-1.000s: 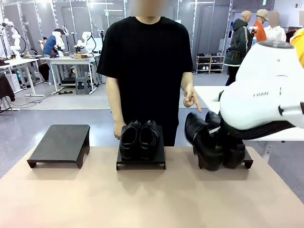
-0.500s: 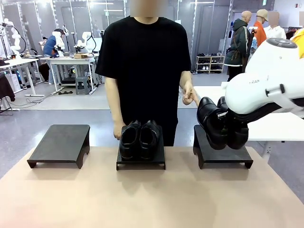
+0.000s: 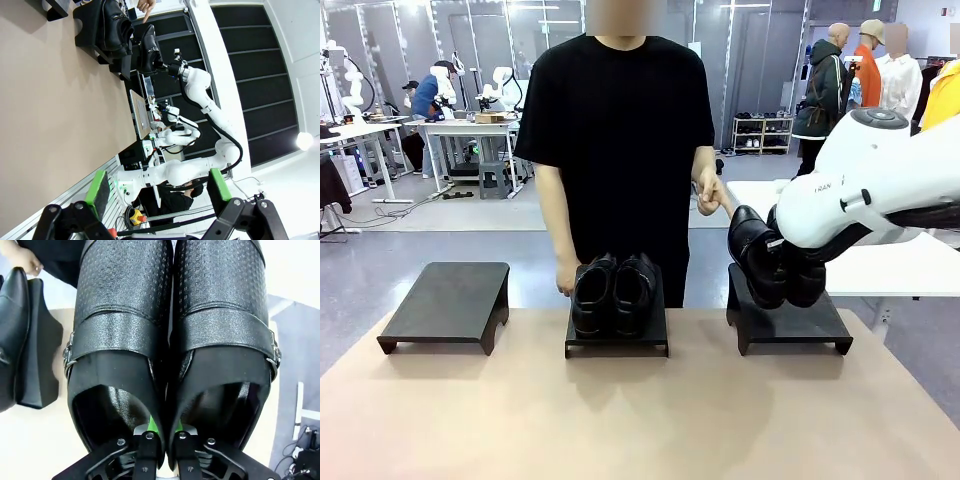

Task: Place the shoes on the stand as instructed by the person.
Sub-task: Pick up another pair of Shoes and place it on the Shoes Stand indicated by the person.

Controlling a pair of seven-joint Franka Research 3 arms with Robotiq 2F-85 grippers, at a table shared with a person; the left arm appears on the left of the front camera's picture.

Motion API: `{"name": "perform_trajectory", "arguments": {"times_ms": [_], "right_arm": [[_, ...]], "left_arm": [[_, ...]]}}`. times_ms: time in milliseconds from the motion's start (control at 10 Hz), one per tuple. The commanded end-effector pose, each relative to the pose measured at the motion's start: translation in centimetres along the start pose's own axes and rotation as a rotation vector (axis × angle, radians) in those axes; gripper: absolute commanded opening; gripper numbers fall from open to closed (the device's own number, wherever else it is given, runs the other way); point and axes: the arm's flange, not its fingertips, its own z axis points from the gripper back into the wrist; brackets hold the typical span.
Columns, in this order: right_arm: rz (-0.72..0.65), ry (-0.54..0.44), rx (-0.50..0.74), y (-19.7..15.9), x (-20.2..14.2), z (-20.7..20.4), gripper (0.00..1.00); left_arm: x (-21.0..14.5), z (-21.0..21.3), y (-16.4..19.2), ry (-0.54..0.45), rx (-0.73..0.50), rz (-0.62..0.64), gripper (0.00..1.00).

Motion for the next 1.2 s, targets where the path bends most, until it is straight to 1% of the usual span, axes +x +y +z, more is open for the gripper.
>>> {"name": "perform_trajectory", "arguments": {"times_ms": [0, 400, 800, 1100], "right_arm": [[0.001, -0.043, -0.007, -0.7, 1.2, -0.4, 0.08], [-0.013, -0.035, -0.004, -1.8, 0.9, -3.1, 0.08], [-0.027, -0.091, -0.023, -2.0, 0.4, -5.2, 0.08], [-0.025, -0.068, -0.016, -1.8, 0.0, -6.1, 0.08]], "left_arm": [[0.0, 0.1, -0.1, -0.003, -0.012, -0.009, 1.00], [0.0, 0.1, -0.1, -0.003, -0.012, -0.009, 1.00], [0.0, 0.1, -0.1, -0.003, -0.012, -0.009, 1.00], [0.0, 0.1, -0.1, -0.003, -0.012, -0.009, 1.00]]}}
